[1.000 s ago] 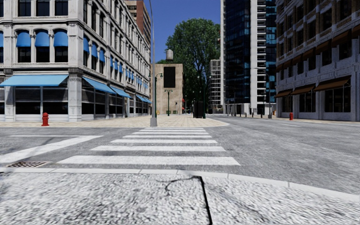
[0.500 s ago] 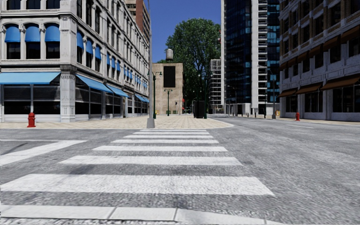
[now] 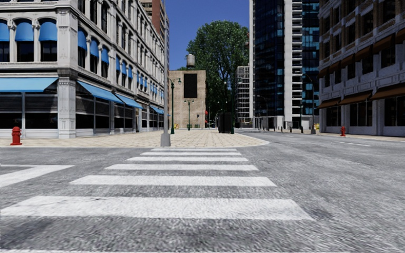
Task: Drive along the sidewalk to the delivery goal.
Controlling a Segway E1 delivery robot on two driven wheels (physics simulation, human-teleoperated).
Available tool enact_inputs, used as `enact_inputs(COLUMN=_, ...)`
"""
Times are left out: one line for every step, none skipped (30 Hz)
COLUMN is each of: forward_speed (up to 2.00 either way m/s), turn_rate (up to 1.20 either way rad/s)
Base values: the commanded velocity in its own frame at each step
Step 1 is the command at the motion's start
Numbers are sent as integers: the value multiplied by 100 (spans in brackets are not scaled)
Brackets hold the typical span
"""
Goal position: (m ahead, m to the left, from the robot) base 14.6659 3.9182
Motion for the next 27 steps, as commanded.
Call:
enact_inputs(forward_speed=200, turn_rate=0)
enact_inputs(forward_speed=200, turn_rate=3)
enact_inputs(forward_speed=200, turn_rate=9)
enact_inputs(forward_speed=200, turn_rate=9)
enact_inputs(forward_speed=200, turn_rate=11)
enact_inputs(forward_speed=200, turn_rate=11)
enact_inputs(forward_speed=200, turn_rate=0)
enact_inputs(forward_speed=200, turn_rate=0)
enact_inputs(forward_speed=200, turn_rate=0)
enact_inputs(forward_speed=200, turn_rate=0)
enact_inputs(forward_speed=200, turn_rate=0)
enact_inputs(forward_speed=200, turn_rate=0)
enact_inputs(forward_speed=200, turn_rate=0)
enact_inputs(forward_speed=200, turn_rate=0)
enact_inputs(forward_speed=200, turn_rate=0)
enact_inputs(forward_speed=200, turn_rate=0)
enact_inputs(forward_speed=200, turn_rate=0)
enact_inputs(forward_speed=200, turn_rate=0)
enact_inputs(forward_speed=200, turn_rate=0)
enact_inputs(forward_speed=200, turn_rate=0)
enact_inputs(forward_speed=200, turn_rate=0)
enact_inputs(forward_speed=200, turn_rate=0)
enact_inputs(forward_speed=200, turn_rate=0)
enact_inputs(forward_speed=200, turn_rate=0)
enact_inputs(forward_speed=200, turn_rate=0)
enact_inputs(forward_speed=200, turn_rate=0)
enact_inputs(forward_speed=200, turn_rate=0)
